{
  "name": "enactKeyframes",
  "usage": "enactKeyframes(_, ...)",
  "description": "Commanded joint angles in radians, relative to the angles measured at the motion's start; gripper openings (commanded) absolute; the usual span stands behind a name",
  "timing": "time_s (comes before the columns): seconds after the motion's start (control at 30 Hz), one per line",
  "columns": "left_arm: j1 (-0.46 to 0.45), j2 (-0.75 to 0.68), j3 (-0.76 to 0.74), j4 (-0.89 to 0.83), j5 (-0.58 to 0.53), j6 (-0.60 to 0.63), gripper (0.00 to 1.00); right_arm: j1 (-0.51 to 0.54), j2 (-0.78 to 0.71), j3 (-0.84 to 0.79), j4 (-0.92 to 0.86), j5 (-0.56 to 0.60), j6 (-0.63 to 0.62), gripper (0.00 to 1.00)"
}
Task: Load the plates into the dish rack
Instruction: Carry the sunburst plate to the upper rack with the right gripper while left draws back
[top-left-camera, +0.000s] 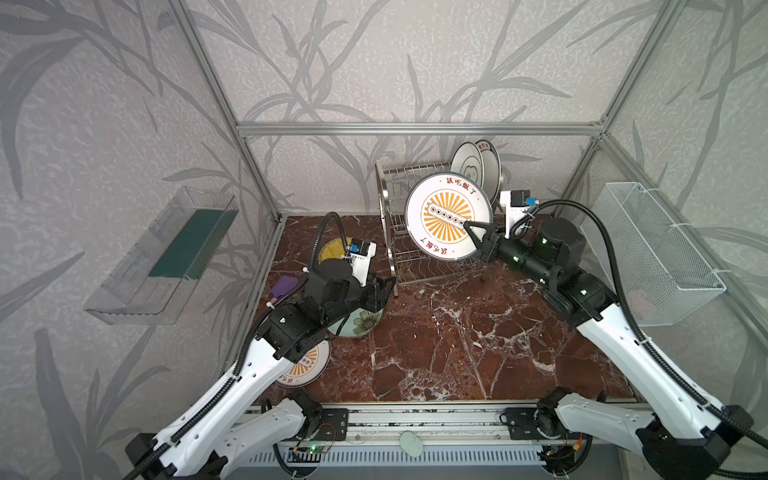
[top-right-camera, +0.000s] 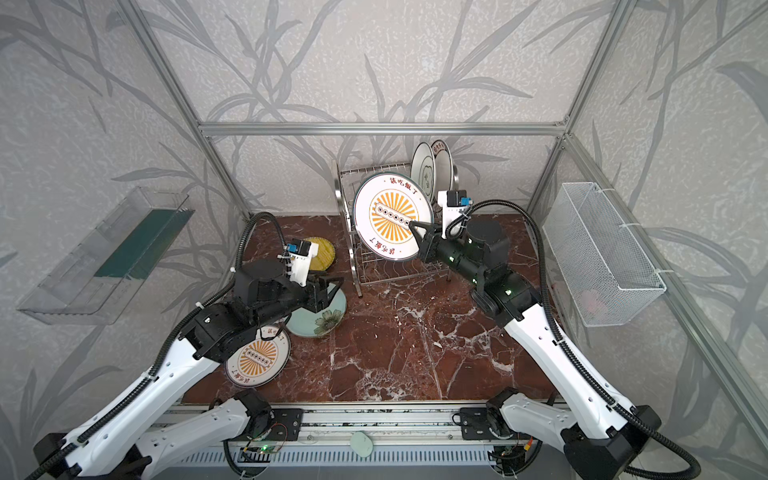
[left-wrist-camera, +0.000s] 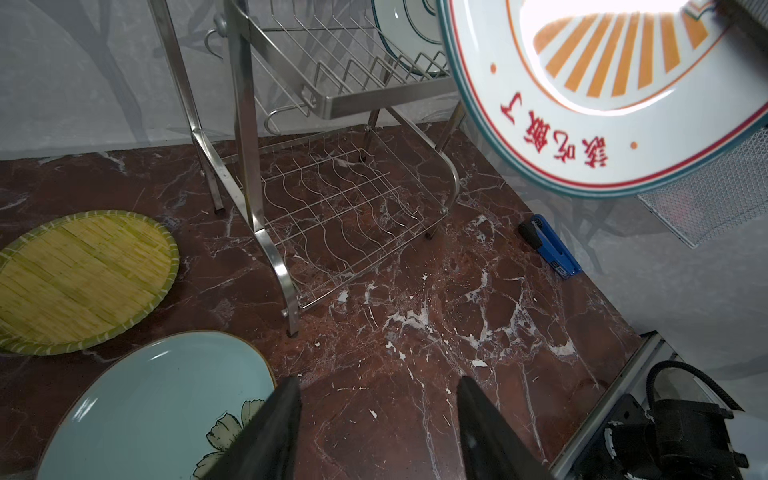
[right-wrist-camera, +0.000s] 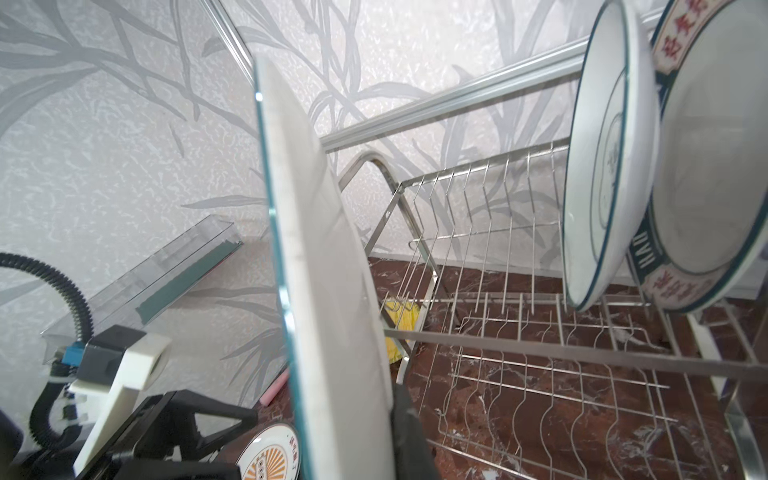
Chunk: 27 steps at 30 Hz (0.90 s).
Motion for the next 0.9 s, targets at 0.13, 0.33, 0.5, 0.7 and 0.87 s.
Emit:
enactKeyframes(0.13,0.001,-0.020,0.003,-0.034,-0.005,0.074,0.58,0.004,0.127,0.254,-0.015,0.159,-0.111,0.00)
enactKeyframes(0.33,0.001,-0.063,-0.029,-0.009,-0.015,0.081,0.58,0.004,0.217,0.368,-0.019,0.264,-0.139,0.00)
enactKeyframes(0.5,0.001,-0.098,-0.073,0.022,-0.056,0.061,0.58,0.017,0.254,0.388,0.007,0.369,-0.142,0.00)
enactKeyframes(0.7,0.001,-0.108,-0.115,0.073,-0.053,0.051,0.58,0.038,0.278,0.383,0.031,0.488,-0.180,0.00)
enactKeyframes(0.87,0.001,-0.115,-0.141,0.076,-0.053,0.043,0.58,0.058,0.297,0.388,0.036,0.571,-0.219,0.00)
